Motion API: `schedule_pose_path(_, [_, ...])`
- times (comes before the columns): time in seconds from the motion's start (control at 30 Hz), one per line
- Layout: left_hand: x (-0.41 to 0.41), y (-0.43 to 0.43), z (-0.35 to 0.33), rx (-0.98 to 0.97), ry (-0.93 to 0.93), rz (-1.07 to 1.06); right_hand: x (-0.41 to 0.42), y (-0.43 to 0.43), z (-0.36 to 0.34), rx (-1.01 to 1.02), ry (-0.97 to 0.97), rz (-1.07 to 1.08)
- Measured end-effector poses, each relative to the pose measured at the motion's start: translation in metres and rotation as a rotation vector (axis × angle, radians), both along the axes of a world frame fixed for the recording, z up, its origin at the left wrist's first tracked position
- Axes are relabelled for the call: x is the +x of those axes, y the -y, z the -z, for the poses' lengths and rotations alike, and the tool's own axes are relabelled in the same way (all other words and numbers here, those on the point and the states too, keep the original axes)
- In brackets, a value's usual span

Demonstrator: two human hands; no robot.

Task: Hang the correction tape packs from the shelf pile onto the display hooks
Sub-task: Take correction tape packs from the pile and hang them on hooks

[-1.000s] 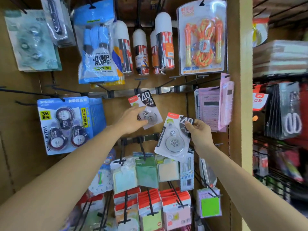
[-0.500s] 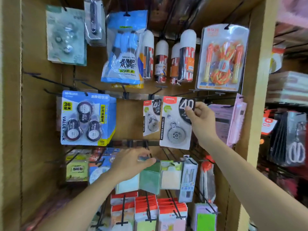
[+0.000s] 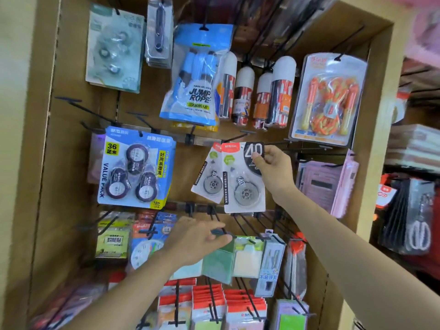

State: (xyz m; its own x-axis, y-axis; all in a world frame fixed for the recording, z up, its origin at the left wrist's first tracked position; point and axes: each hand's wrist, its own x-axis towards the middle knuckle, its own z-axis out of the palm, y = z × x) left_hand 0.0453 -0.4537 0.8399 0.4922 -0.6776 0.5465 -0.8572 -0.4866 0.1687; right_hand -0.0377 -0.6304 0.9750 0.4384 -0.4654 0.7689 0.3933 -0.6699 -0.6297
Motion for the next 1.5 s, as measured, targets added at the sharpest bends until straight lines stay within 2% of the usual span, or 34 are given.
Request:
schedule_pose_path(0.27, [0.008,0.004,0.008,-0.004,0.005,0.025,-0.001,-0.003,0.007,0.029,-0.027,0.023])
schedule_pose_path(0.63, [0.014,0.006,0.011,-0.057,0.063,0.047,0.008,-0.003,0.014,-0.028,-0.098,0.138])
schedule_pose_path(0.7, [0.012,0.007,0.009,-0.053,0.060,0.045,0.003,-0.008,0.022,-0.193,-0.026,0.311])
schedule_pose_path(0.77, [0.011,0.006,0.008,-0.054,0.053,0.033,-0.002,-0.015,0.035,-0.553,0.050,0.490])
schedule_pose_path(0.83, [0.009,0.005,0.008,-0.058,0.049,0.023,-0.002,-0.018,0.046,-0.881,0.013,0.573])
schedule_pose_path(0.87, [0.008,0.005,0.008,-0.062,0.049,0.021,0.001,-0.017,0.050,-0.969,-0.047,0.594])
schedule_pose_path(0.97, [0.008,0.005,0.009,-0.081,0.041,0.013,0.012,-0.008,0.055,-1.044,-0.266,0.625])
schedule_pose_path(1.13, [0.010,0.006,0.011,-0.057,0.047,0.021,0.035,0.003,0.044,-1.091,-0.476,0.652])
schedule_pose_path(1.5, [0.010,0.006,0.012,-0.068,0.076,0.018,0.087,0.035,0.027,-1.151,-0.663,0.611])
